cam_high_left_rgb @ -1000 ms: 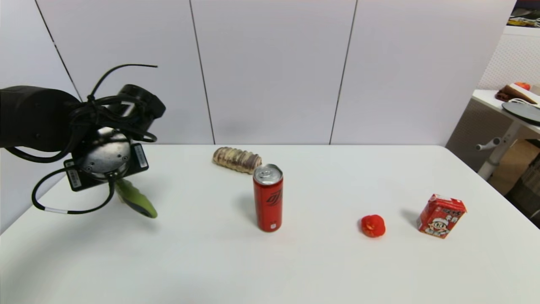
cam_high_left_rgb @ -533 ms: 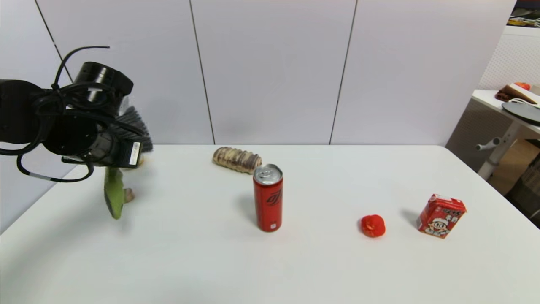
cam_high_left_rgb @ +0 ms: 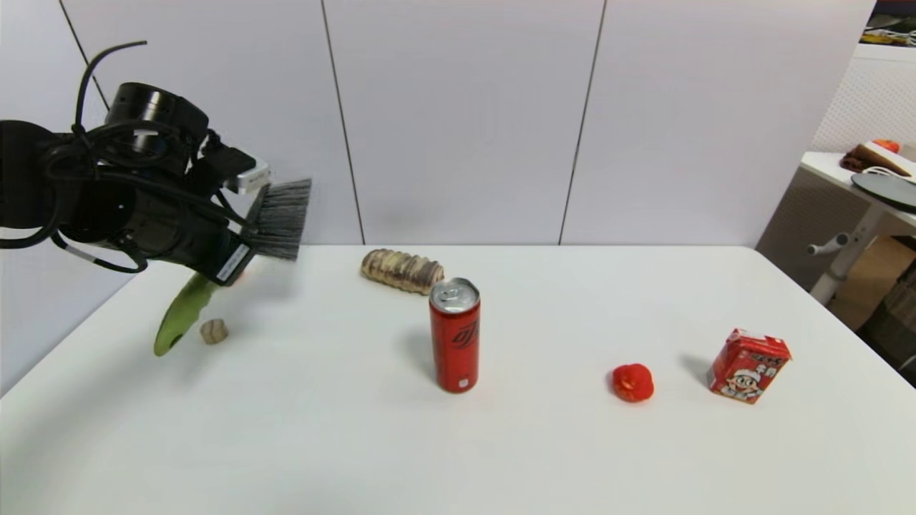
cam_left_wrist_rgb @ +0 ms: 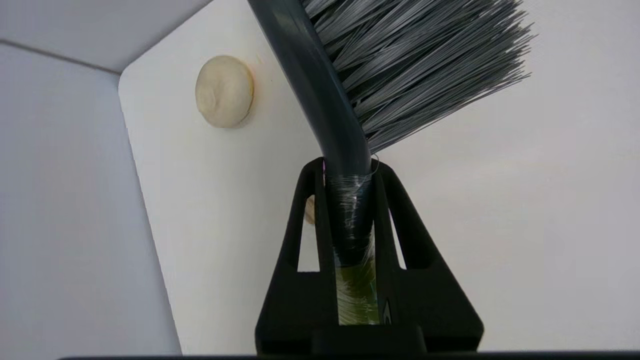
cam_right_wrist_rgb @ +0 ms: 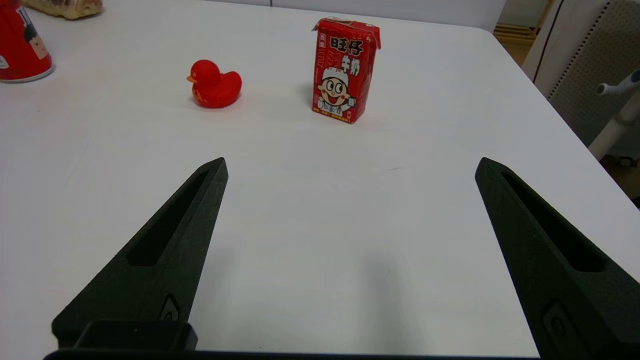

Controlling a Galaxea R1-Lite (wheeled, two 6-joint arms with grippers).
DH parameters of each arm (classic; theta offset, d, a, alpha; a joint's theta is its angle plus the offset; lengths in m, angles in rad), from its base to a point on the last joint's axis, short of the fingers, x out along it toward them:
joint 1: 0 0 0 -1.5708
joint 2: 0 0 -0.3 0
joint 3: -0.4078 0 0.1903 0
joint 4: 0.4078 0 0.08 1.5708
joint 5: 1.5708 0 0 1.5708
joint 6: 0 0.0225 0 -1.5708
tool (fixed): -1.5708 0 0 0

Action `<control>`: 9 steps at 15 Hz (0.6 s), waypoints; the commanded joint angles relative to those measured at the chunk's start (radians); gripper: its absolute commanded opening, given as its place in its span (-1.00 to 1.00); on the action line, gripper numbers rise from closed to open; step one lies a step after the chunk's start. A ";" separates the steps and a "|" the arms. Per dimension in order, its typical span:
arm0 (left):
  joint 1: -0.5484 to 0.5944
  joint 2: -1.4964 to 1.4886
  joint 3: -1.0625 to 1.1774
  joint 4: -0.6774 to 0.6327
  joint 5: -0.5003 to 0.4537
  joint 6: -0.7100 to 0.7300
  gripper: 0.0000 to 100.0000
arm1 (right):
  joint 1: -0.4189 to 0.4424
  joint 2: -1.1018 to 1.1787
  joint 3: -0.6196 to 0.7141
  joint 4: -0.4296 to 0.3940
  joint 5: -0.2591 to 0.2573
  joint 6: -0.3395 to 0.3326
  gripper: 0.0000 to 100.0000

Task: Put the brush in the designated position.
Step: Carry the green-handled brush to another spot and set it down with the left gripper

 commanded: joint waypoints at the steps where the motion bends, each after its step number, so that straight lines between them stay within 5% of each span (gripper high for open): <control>1: 0.033 0.052 -0.013 0.006 -0.157 0.190 -1.00 | 0.000 0.001 0.002 0.000 0.001 -0.002 1.00; 9: 0.059 0.167 -0.102 0.014 -0.382 0.539 -1.00 | 0.000 0.001 0.002 0.000 0.001 0.000 1.00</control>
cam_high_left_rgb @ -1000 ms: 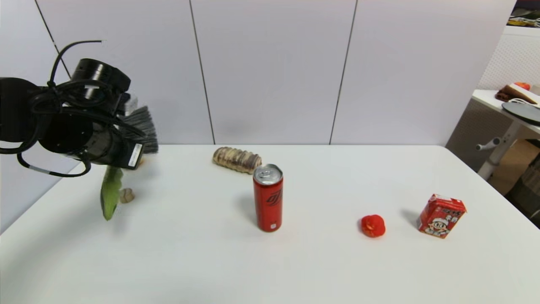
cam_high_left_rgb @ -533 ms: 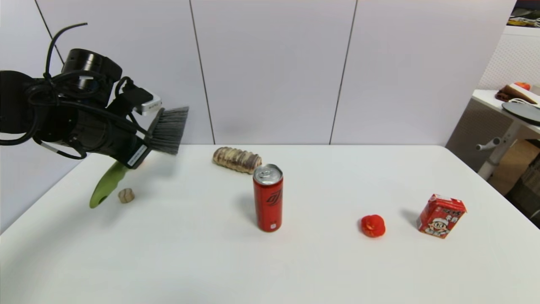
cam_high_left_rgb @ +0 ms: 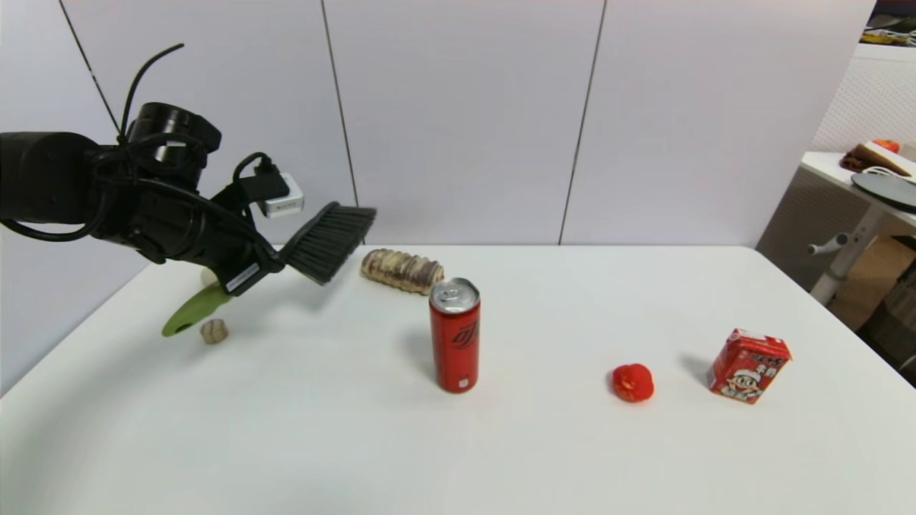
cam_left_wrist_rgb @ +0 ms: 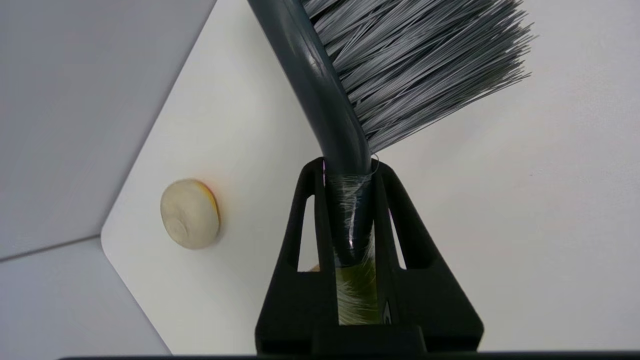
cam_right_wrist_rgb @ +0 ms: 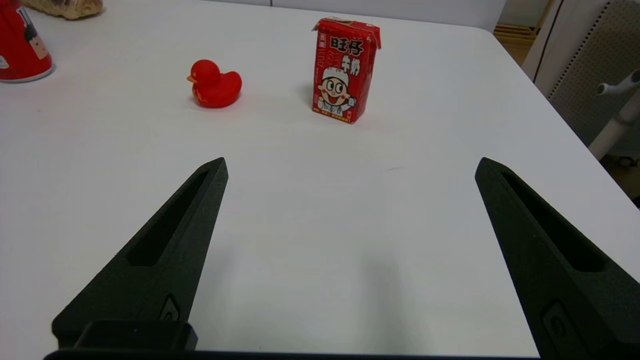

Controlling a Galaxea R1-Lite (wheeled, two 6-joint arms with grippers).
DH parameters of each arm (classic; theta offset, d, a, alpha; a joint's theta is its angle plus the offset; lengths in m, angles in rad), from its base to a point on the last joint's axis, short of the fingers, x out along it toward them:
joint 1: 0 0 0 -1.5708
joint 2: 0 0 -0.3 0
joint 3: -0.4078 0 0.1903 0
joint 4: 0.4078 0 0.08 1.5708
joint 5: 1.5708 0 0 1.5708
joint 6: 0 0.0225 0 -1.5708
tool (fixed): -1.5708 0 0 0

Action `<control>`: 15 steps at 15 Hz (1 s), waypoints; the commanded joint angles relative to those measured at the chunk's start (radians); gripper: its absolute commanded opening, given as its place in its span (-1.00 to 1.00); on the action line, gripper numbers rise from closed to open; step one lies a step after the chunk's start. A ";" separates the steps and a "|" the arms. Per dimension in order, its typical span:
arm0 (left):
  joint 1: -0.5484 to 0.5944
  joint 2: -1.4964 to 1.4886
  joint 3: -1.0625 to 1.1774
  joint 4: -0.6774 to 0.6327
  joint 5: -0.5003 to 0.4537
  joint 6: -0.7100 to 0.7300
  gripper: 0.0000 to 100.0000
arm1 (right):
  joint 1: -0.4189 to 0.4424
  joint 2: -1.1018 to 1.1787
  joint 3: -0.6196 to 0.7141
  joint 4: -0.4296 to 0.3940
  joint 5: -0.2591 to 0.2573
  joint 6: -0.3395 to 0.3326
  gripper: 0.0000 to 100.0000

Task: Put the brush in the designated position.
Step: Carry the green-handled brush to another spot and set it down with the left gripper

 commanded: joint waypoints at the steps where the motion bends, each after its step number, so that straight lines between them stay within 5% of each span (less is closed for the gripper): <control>1: 0.007 0.074 -0.049 0.011 -0.096 0.167 -1.00 | 0.000 0.001 0.002 0.000 0.001 0.000 1.00; 7: 0.010 0.163 -0.141 0.138 -0.260 0.405 -1.00 | 0.000 0.001 0.002 0.000 0.001 -0.002 1.00; 15: 0.069 0.191 -0.217 0.286 -0.339 0.650 -1.00 | 0.000 0.001 0.002 0.000 0.001 0.000 1.00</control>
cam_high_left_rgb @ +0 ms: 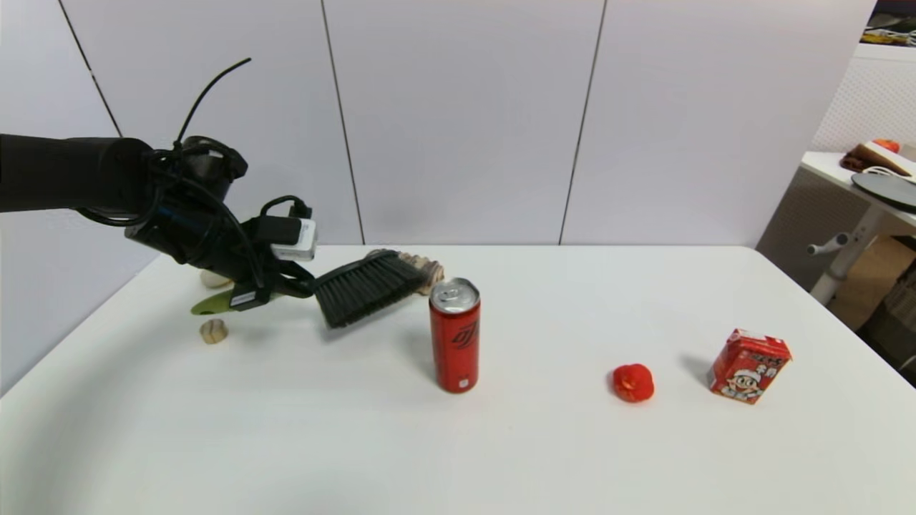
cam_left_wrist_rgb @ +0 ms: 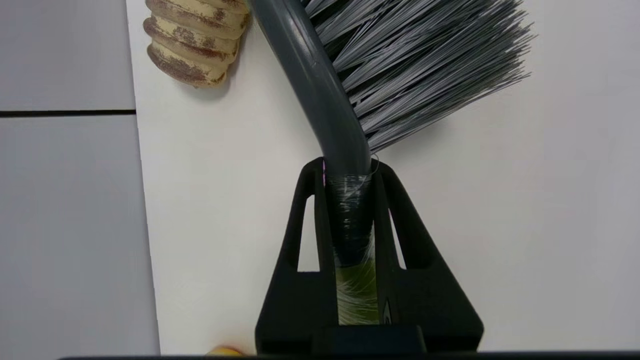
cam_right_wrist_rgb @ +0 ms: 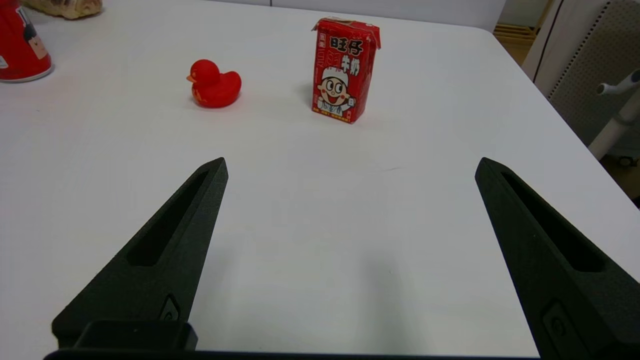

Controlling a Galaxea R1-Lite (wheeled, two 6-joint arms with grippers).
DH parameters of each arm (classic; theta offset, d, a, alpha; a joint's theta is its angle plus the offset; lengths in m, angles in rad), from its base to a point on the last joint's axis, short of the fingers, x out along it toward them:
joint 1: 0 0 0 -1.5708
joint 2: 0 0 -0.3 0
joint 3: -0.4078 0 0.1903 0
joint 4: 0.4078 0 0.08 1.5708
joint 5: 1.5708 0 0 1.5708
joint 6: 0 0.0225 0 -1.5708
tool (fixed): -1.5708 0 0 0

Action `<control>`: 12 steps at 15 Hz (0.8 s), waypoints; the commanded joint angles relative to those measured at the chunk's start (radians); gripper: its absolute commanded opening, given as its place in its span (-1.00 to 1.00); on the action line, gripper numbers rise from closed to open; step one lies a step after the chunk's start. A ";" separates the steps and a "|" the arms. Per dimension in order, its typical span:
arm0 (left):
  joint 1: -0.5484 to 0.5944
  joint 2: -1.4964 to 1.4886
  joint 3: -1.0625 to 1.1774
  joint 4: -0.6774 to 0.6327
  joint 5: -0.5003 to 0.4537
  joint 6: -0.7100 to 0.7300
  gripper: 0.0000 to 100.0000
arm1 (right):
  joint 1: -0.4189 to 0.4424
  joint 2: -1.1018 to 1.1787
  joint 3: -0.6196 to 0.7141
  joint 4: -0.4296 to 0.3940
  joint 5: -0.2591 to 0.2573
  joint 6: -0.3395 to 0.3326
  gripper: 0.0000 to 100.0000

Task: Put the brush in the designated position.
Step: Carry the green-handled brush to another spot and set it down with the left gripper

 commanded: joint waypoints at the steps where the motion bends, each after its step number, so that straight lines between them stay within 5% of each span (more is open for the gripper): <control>1: 0.024 0.023 -0.047 0.041 -0.010 0.073 -1.00 | 0.000 0.001 0.002 0.000 0.000 0.001 1.00; 12: 0.033 0.078 -0.119 0.128 -0.106 0.239 -1.00 | 0.000 0.001 0.002 0.000 0.000 0.001 1.00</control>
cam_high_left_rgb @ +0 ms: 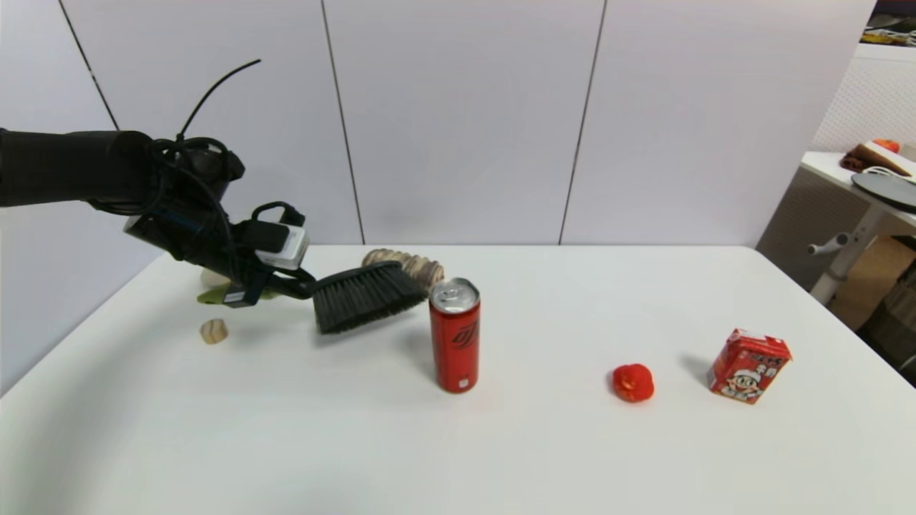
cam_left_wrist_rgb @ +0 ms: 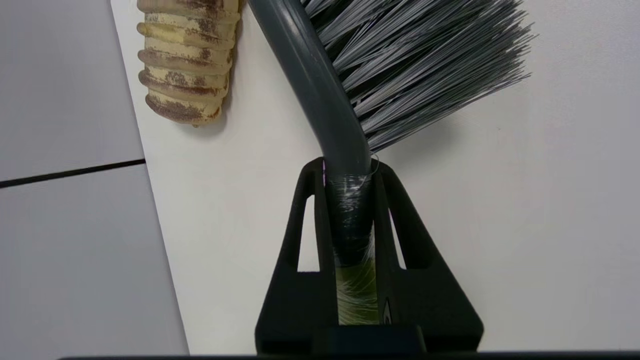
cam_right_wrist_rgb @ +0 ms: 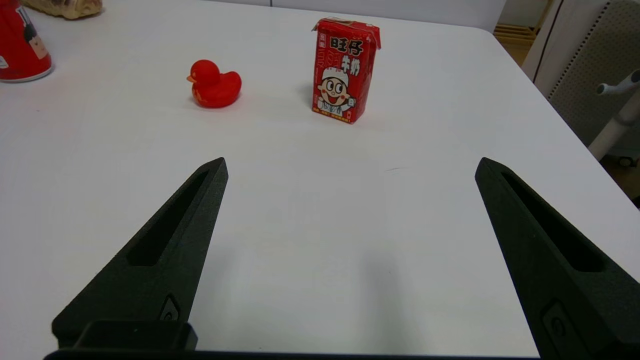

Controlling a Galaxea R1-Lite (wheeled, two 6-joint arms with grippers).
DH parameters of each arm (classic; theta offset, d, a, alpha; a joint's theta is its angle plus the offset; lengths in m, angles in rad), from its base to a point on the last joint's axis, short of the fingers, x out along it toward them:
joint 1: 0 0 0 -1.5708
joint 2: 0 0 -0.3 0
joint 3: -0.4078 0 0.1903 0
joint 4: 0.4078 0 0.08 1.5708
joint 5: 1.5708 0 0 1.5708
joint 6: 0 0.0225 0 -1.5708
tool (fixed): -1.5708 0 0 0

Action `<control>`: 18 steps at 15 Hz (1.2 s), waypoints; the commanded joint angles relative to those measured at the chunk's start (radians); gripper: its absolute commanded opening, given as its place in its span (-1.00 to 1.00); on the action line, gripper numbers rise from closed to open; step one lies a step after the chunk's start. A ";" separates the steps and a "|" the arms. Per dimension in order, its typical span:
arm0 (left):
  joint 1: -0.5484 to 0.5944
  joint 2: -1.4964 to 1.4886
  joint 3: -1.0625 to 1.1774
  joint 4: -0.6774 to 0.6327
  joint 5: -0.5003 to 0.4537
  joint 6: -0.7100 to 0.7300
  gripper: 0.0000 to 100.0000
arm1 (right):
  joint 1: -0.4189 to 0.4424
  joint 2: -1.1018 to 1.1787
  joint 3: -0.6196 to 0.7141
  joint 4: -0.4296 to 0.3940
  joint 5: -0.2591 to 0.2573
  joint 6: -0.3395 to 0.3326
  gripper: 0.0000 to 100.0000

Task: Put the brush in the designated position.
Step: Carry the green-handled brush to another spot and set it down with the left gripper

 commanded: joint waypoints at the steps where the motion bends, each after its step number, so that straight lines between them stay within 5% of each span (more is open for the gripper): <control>1: 0.000 0.021 -0.017 0.004 -0.022 0.034 -1.00 | 0.000 0.001 0.002 0.000 0.001 0.000 1.00; 18: -0.026 0.122 -0.138 0.099 -0.037 0.135 -1.00 | 0.000 0.001 0.002 0.000 0.001 0.000 1.00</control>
